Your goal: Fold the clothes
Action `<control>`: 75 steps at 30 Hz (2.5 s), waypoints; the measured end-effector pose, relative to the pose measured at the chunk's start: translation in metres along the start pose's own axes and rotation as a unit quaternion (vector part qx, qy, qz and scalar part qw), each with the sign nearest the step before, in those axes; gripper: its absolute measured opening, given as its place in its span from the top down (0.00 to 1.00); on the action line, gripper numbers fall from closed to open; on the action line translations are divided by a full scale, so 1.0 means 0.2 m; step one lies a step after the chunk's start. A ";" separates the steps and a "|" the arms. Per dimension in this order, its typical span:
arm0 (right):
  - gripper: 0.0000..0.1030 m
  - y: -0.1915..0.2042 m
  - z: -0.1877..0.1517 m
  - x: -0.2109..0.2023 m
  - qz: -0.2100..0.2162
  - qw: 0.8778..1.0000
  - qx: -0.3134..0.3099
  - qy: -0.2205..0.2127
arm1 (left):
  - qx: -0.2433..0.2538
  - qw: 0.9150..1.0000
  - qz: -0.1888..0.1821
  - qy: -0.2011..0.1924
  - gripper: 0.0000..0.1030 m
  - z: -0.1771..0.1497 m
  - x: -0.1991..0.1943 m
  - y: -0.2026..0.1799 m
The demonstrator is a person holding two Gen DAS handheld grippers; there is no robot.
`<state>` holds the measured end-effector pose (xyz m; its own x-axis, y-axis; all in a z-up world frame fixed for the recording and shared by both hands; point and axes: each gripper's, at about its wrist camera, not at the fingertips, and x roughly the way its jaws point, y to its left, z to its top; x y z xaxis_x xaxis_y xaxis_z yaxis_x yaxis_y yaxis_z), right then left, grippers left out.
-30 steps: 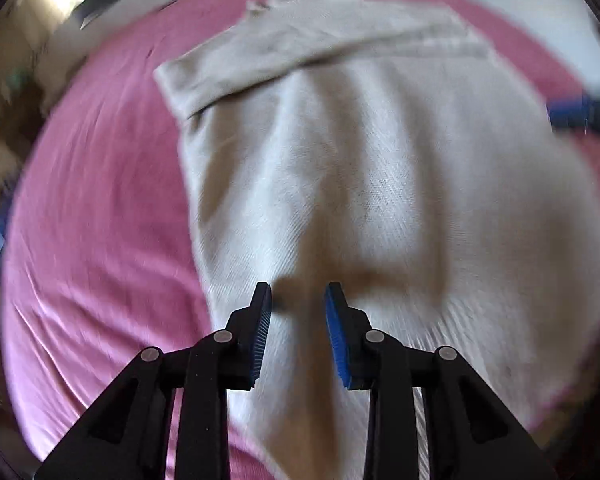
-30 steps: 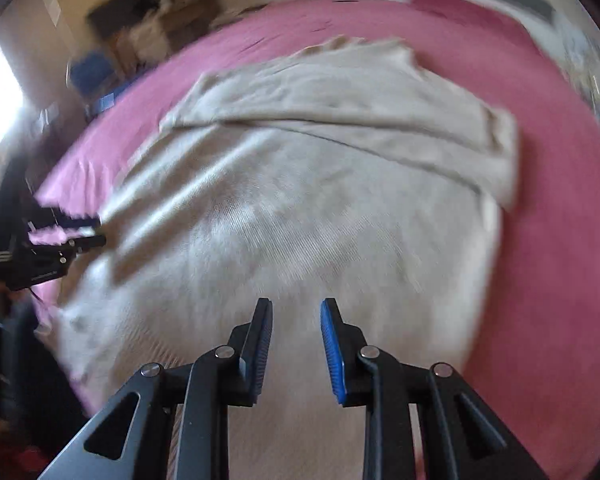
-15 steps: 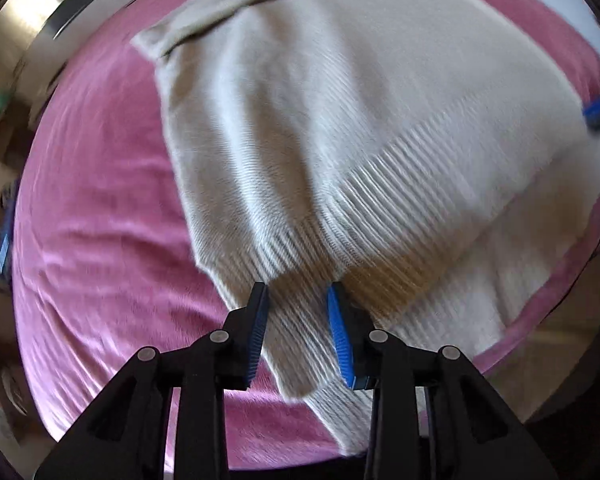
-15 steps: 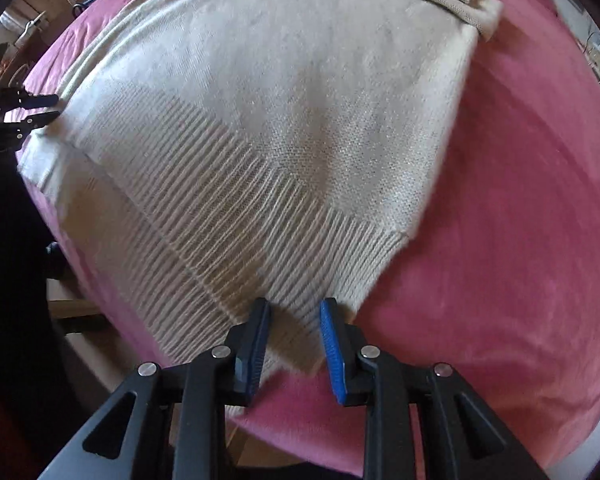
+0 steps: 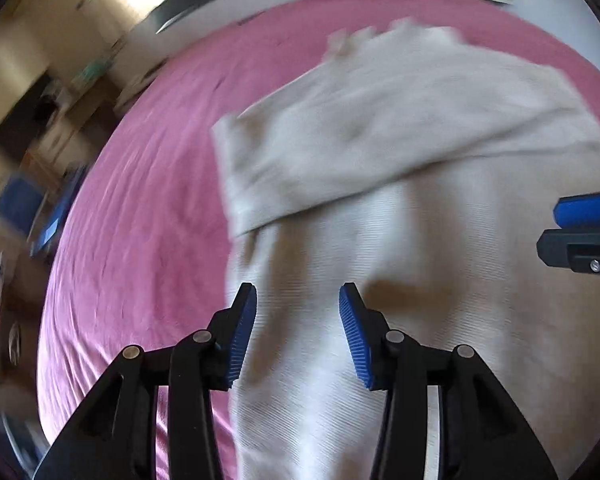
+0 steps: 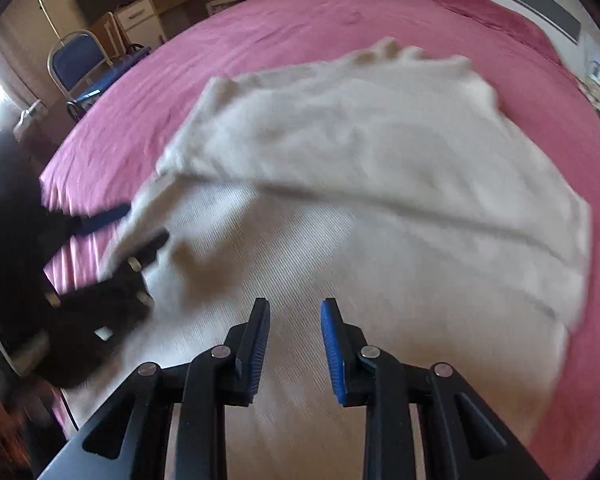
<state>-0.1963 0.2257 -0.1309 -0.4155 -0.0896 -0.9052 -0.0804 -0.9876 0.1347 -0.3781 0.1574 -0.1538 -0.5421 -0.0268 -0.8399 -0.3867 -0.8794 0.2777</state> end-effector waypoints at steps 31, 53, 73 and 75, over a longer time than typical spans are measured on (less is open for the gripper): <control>0.69 -0.37 -0.45 -0.14 -0.058 0.997 0.048 -0.012 | -0.054 0.996 -0.059 -0.044 0.16 -0.31 -0.50 0.15; 0.61 -0.40 -1.03 -0.17 -0.082 0.994 0.048 0.057 | -0.047 0.996 -0.072 0.038 0.05 -0.65 -0.37 0.00; 0.61 0.07 -0.61 -0.05 -0.015 0.998 -0.008 0.055 | -0.007 0.996 -0.062 0.070 0.05 -0.85 -0.52 -0.10; 0.60 0.14 -0.64 0.04 -0.023 0.997 -0.025 0.072 | -0.013 0.995 -0.066 0.075 0.05 -0.90 -0.53 -0.08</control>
<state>-0.0851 0.1807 -0.1859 -0.2773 -0.0573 -0.9591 -0.0502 -0.9960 0.0740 -0.1805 0.0890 -0.1519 -0.3702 0.0208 -0.9287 -0.4261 -0.8921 0.1499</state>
